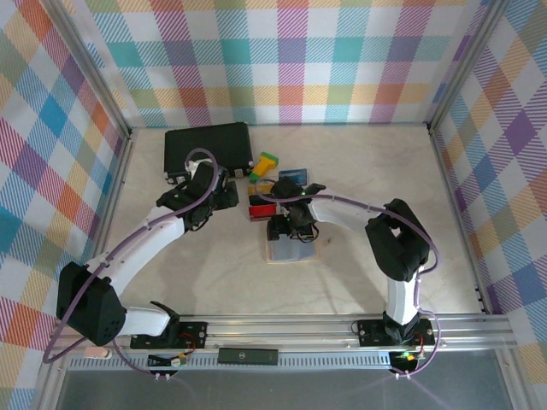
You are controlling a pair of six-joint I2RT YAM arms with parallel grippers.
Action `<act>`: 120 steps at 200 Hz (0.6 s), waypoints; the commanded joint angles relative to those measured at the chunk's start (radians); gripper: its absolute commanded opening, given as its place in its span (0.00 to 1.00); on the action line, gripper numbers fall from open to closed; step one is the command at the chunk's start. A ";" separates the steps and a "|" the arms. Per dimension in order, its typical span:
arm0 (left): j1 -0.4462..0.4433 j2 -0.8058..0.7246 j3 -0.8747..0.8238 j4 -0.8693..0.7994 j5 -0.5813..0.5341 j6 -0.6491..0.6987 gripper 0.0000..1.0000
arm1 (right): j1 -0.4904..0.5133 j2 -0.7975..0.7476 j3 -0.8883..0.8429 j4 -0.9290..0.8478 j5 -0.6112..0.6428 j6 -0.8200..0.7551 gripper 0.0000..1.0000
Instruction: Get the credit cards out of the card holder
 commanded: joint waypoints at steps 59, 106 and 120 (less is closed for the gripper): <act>0.082 -0.017 -0.093 0.062 0.095 -0.070 1.00 | 0.015 0.096 0.044 -0.074 0.042 0.009 0.75; 0.103 -0.029 -0.140 0.144 0.183 -0.104 1.00 | 0.015 0.130 0.015 -0.088 0.102 0.005 0.71; 0.108 -0.029 -0.146 0.145 0.191 -0.117 1.00 | 0.014 0.141 0.009 -0.087 0.107 0.009 0.69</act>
